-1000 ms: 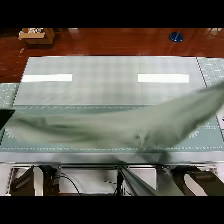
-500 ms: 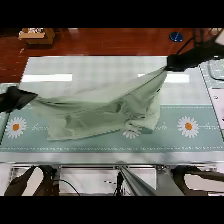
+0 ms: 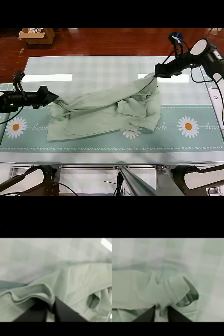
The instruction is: Fold the shirts.
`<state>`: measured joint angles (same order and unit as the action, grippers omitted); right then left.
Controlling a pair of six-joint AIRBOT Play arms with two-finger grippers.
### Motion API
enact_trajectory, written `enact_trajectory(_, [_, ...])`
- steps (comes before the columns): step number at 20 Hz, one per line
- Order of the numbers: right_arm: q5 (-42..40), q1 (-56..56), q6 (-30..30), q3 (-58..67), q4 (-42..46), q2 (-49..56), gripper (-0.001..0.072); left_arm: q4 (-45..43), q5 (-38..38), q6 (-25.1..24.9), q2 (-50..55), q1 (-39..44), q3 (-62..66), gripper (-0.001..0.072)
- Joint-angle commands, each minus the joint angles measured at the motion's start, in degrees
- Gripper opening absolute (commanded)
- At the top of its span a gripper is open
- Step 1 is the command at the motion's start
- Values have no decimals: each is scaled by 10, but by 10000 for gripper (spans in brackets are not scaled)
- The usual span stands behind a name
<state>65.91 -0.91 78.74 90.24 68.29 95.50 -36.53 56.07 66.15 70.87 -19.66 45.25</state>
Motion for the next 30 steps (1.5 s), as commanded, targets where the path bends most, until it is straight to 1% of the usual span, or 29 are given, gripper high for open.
enact_trajectory(1, [5,2,-37,3,10,4,353,4,5,-5,17,-26,22,473])
enact_trajectory(2, [29,5,-50,7,30,-2,353,-1,35,-5,17,-49,43,543])
enact_trajectory(3, [63,6,-64,10,54,-11,352,-4,72,-5,17,-77,66,541])
enact_trajectory(4, [82,13,-58,9,71,-22,352,-8,116,-4,17,-108,90,540])
enact_trajectory(5, [98,20,-43,9,89,-31,353,-12,160,3,17,-135,107,533])
enact_trajectory(6, [121,27,-23,9,118,-38,352,-26,205,20,16,-161,113,530])
enact_trajectory(7, [146,32,-5,9,150,-41,352,-57,248,35,16,-179,110,529])
enact_trajectory(8, [165,39,16,7,179,-41,352,-108,287,47,14,-188,99,529])
enact_trajectory(9, [172,48,30,0,189,-41,352,-157,315,56,9,-189,78,529])
enact_trajectory(10, [174,59,32,-14,185,-41,352,-197,336,55,0,-188,44,529])
enact_trajectory(11, [174,70,28,-30,168,-41,353,-216,340,55,-13,-189,4,529])
enact_trajectory(14, [160,109,-24,-75,54,-41,357,-223,305,48,-42,-189,-82,529])
enact_trajectory(16, [152,130,-39,-90,24,-41,357,-228,285,48,-42,-189,-97,530])
enact_trajectory(18, [141,151,-43,-89,5,-41,357,-253,270,48,-42,-189,-96,530])
enact_trajectory(21, [131,175,-43,-89,1,-41,356,-321,257,49,-42,-189,-96,530])
enact_trajectory(22, [129,181,-43,-89,1,-41,356,-325,249,49,-42,-189,-96,530])
enact_trajectory(27, [116,186,-43,-89,1,-41,356,-318,210,51,-25,-189,-97,530])
enact_trajectory(30, [116,186,-43,-89,0,-41,356,-259,183,51,12,-182,-97,530])
